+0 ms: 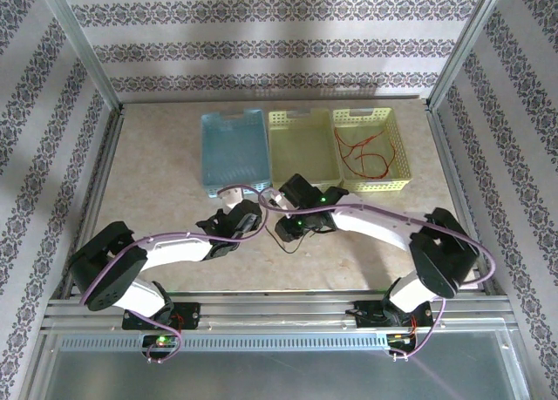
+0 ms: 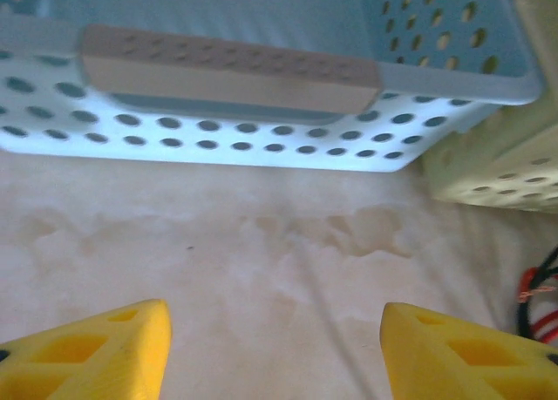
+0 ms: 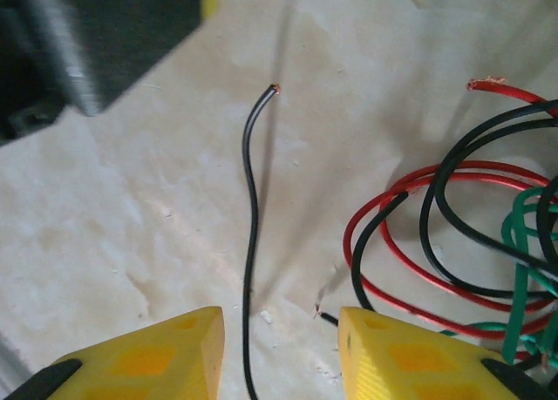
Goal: Untangle the cables
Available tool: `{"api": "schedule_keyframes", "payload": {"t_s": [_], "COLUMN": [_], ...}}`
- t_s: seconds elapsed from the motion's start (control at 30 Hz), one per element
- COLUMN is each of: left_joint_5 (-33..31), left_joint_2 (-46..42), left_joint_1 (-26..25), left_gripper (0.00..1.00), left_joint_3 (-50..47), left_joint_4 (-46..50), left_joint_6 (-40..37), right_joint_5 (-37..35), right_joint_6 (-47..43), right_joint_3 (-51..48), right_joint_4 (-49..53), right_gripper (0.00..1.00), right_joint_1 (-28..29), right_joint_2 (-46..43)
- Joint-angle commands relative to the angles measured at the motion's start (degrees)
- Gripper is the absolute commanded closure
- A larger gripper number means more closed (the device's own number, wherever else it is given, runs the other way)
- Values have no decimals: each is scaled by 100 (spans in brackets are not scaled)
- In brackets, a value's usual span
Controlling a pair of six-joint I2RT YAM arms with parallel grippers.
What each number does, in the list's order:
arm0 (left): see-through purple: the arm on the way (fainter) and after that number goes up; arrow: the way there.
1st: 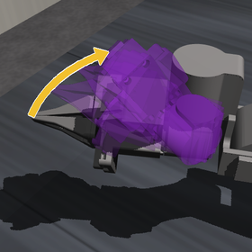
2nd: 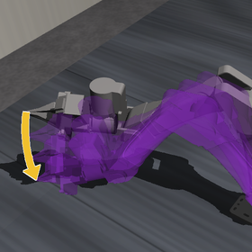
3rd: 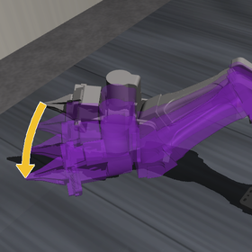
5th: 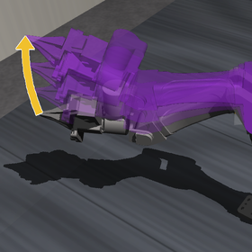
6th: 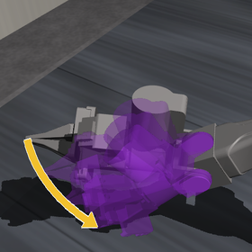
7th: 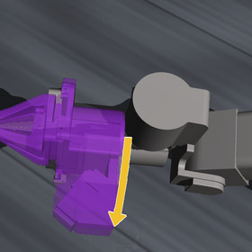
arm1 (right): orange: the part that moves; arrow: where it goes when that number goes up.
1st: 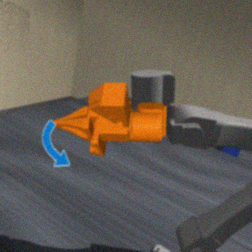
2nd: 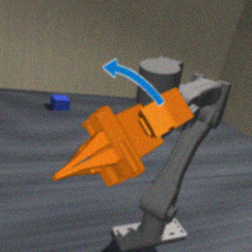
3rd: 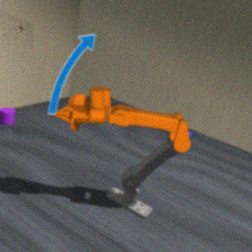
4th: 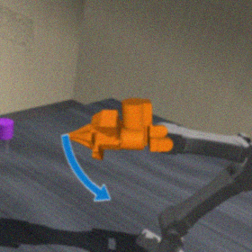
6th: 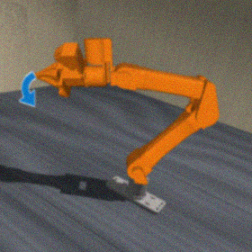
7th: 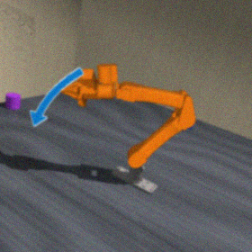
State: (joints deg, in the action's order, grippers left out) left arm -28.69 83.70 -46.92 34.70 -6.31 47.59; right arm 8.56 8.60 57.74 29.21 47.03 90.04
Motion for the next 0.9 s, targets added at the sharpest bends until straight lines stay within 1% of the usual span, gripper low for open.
{"api": "schedule_keyframes", "payload": {"t_s": [0.0,0.33,0.57,0.67,0.8,0.87], "left_joint_5": [-322,-251,-138,-39,213,351], "left_joint_2": [-135,-27,37,-15,-103,-150], "left_joint_1": [-64,-63,-63,-63,-63,-63], "left_gripper": [36,36,36,36,35,35], "left_joint_3": [-84,-20,28,-4,-126,-190], "left_joint_4": [410,372,273,83,-420,-712], "left_joint_6": [284,301,219,63,-289,-463], "right_joint_5": [-263,-701,-726,-648,-580,-456], "right_joint_6": [-201,-296,-300,-256,-210,-196], "right_joint_3": [275,321,352,314,247,192], "right_joint_4": [373,404,427,388,302,212], "right_gripper": [61,61,63,68,89,97], "right_joint_1": [33,26,26,27,19,-21], "right_joint_2": [315,785,1144,1200,1053,848]}}
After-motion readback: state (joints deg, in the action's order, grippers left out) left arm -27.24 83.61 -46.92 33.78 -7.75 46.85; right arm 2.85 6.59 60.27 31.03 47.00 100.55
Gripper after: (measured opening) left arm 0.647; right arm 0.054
